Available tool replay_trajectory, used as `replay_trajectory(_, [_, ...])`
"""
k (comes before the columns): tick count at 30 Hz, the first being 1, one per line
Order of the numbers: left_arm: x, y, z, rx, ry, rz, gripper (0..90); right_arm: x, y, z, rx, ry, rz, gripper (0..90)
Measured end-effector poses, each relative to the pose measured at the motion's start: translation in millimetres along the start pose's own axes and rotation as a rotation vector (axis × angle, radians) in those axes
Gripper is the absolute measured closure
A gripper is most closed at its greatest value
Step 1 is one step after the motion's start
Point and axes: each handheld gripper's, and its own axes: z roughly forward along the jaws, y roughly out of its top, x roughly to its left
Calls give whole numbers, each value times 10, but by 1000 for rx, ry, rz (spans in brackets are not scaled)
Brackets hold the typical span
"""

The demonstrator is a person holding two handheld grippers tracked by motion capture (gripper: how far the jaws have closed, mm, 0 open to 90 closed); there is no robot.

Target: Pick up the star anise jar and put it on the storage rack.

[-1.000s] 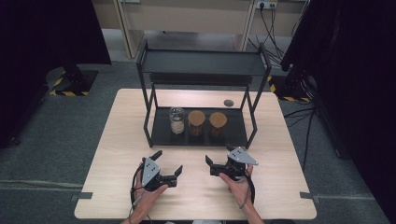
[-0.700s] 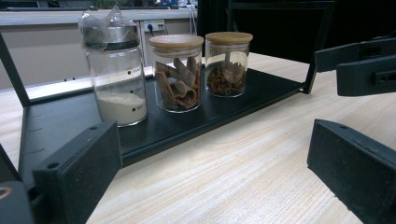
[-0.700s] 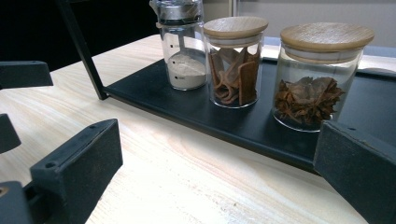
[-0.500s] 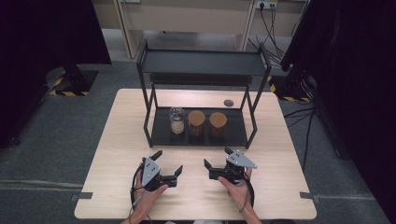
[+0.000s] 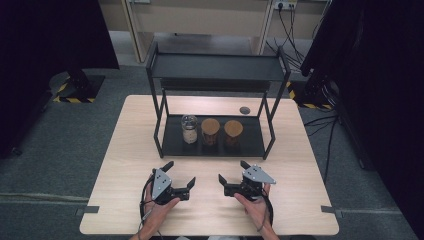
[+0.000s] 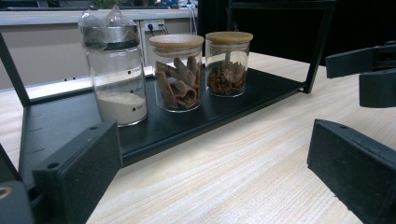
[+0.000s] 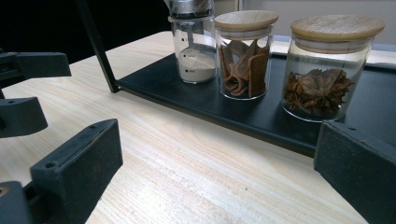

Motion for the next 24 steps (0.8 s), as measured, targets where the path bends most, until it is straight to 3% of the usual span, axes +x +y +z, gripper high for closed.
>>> replay_trajectory(24, [0,-1,-2,-2,-1,-1,26,33,-43,-47,3,9,-2,14])
